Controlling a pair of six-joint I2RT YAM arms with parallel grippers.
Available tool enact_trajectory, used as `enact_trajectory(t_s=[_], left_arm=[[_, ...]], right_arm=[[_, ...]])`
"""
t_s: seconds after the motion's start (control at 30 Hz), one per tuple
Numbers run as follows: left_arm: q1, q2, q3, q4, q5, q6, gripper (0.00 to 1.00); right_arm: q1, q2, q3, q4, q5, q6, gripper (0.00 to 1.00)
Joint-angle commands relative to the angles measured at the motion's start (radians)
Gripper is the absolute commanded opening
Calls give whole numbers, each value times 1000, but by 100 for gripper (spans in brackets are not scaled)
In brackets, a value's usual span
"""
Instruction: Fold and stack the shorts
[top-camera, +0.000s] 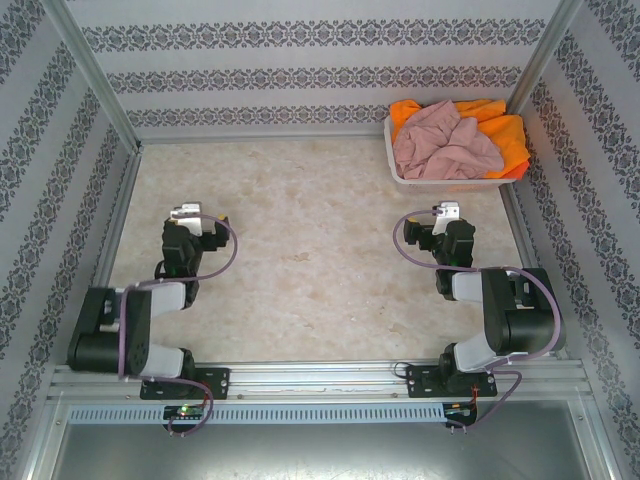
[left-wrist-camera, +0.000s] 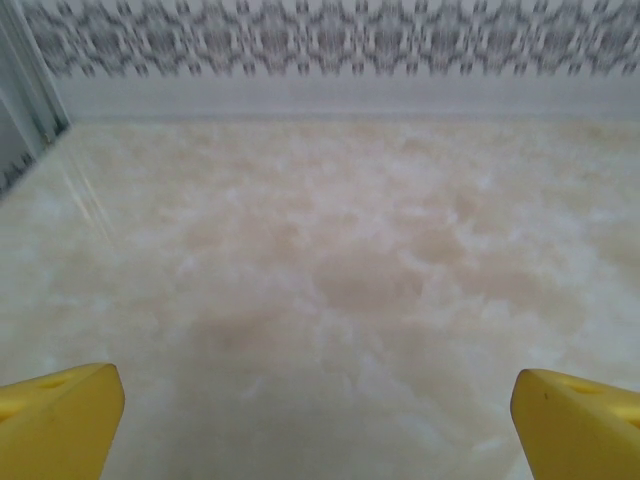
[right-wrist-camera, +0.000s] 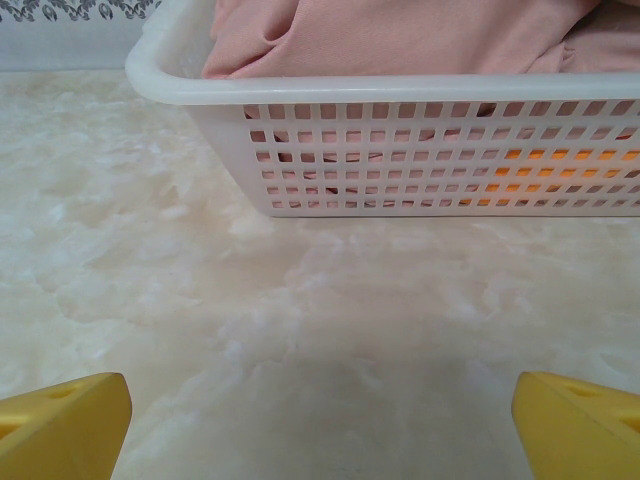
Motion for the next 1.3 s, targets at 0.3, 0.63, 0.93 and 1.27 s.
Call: enact_trajectory(t_s=[0.3,0.63,0.93,1.27], left_arm=[[4,-545,251,-804,88,-155,100],[6,-503,479,-1157,390,-84,100],[7,-480,411,-1086,459,-116,100],[9,-504,397,-1115,443,-98,100]], right_arm=[[26,-400,122,-442,138,91,96],[43,-330,655,-1027,140,131,94],[59,144,1121,-1261,144,99,90],[89,564,1522,-1424,282,39,72]])
